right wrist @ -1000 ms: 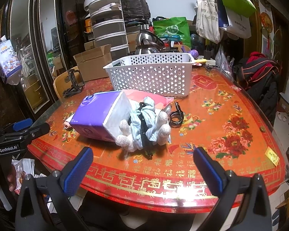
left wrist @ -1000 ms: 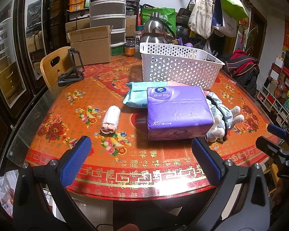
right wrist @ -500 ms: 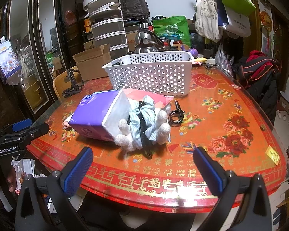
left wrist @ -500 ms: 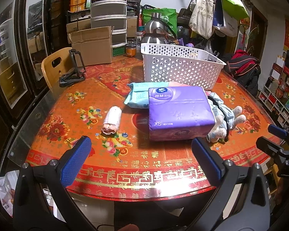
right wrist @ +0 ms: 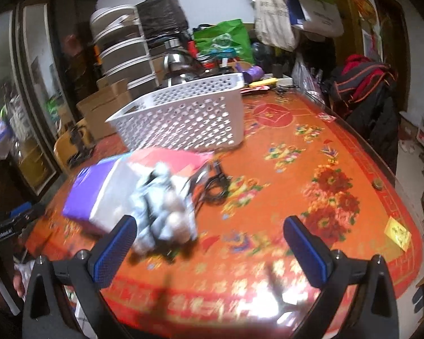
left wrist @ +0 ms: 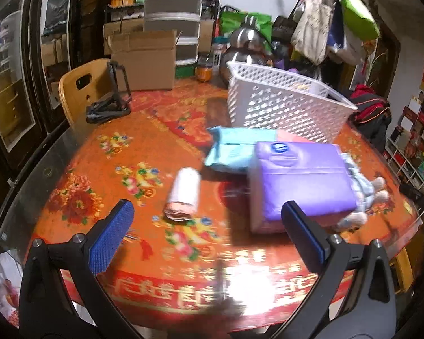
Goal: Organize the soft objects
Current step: 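Grasp the rolled pink towel with the left tool while the right tool grasps the black cable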
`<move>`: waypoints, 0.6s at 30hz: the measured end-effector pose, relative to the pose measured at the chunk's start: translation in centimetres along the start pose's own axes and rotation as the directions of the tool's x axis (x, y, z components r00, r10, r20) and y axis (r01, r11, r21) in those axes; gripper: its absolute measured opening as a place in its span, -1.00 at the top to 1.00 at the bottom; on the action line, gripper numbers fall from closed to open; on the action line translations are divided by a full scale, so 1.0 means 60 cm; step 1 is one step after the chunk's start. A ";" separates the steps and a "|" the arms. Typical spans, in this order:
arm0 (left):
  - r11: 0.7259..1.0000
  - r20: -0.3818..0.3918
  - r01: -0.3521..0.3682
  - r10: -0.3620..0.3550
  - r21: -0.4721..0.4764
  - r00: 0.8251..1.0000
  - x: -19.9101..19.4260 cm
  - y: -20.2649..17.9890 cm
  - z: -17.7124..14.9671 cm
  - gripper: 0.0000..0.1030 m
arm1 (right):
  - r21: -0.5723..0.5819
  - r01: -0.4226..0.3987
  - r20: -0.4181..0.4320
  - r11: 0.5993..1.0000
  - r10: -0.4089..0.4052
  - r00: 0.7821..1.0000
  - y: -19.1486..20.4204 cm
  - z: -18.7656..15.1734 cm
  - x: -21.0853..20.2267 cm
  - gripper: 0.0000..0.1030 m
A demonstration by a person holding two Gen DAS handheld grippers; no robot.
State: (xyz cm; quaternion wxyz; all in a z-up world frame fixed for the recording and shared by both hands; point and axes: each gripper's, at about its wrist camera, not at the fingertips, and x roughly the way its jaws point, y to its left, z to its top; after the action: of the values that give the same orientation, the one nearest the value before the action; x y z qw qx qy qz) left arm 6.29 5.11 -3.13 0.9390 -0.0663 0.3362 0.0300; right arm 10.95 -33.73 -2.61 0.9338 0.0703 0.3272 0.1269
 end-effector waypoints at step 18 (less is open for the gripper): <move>0.999 -0.111 -0.024 0.027 0.025 0.993 0.141 0.067 0.025 -0.98 | -0.012 -0.028 -0.180 1.000 0.025 0.983 -0.046 0.063 0.196 0.08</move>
State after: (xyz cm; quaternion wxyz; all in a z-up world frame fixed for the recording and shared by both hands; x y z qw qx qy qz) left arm 13.37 9.37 -7.78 0.9189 -0.0525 0.3894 0.0344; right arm 22.72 -33.22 -7.20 0.8991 0.0561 0.4082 0.1476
